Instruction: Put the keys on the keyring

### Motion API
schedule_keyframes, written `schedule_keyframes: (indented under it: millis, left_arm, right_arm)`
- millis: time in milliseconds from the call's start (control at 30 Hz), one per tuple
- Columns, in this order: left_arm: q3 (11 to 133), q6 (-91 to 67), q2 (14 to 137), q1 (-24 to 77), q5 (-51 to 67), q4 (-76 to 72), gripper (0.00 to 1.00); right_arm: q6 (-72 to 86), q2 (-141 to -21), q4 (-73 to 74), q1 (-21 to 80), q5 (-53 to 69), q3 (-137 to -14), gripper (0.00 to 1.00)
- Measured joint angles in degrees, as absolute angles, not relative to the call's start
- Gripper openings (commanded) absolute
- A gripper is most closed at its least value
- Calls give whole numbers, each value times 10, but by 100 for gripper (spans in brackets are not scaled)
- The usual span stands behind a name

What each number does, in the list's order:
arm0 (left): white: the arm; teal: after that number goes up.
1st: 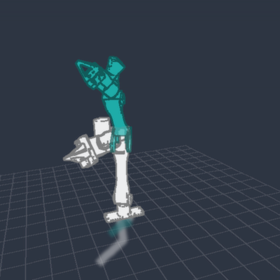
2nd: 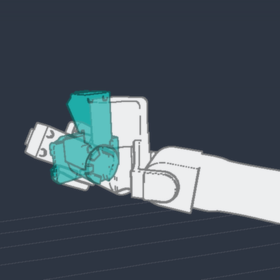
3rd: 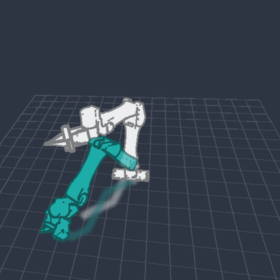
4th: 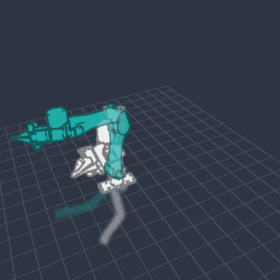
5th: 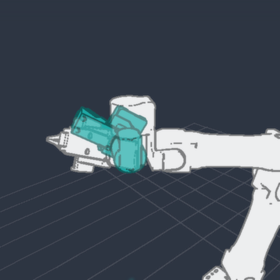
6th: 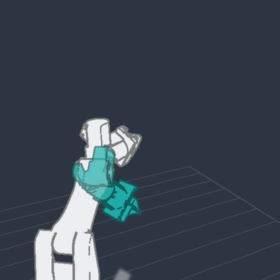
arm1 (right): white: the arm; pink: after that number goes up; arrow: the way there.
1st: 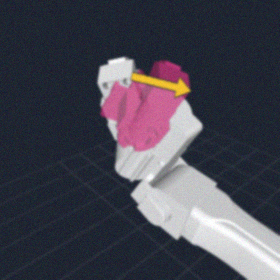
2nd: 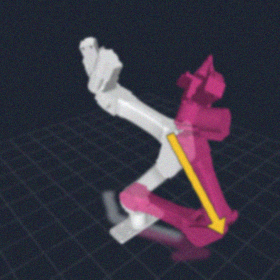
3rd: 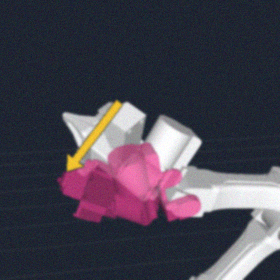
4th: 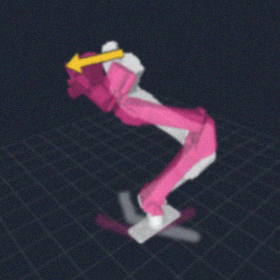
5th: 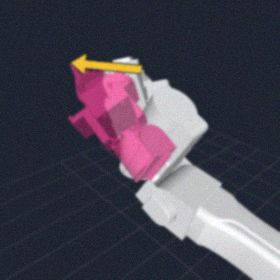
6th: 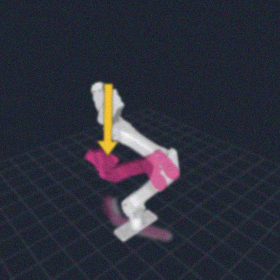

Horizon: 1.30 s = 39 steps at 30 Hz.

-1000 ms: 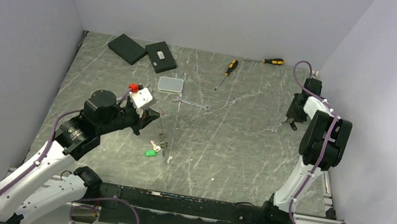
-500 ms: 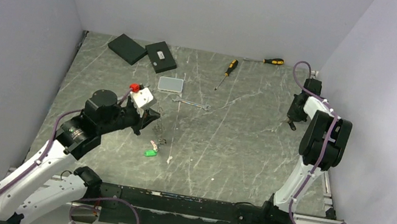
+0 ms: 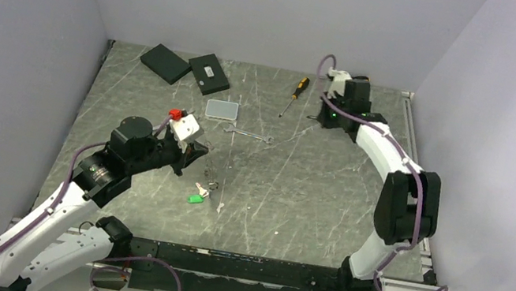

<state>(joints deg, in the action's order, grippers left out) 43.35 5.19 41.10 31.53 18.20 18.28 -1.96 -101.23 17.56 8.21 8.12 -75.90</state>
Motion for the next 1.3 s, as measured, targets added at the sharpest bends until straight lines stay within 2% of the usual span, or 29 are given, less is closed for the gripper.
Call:
schedule_keyframes:
  millis: [333,633,900,1300]
  left_arm:
    - [434,69,428,315,192,183,0]
    - [437,67,453,313,214,183,0]
    - [460,31,477,296,259,180,0]
    - [463,7,494,289,287,170,0]
  right_arm:
    - [-92,-872,133,243,279,-696,0]
    - [-98,-788,115,313,427,-695,0]
    - [-101,-807,120,367,496,-707,0]
    - [-121,-844,164,408,527,-747,0]
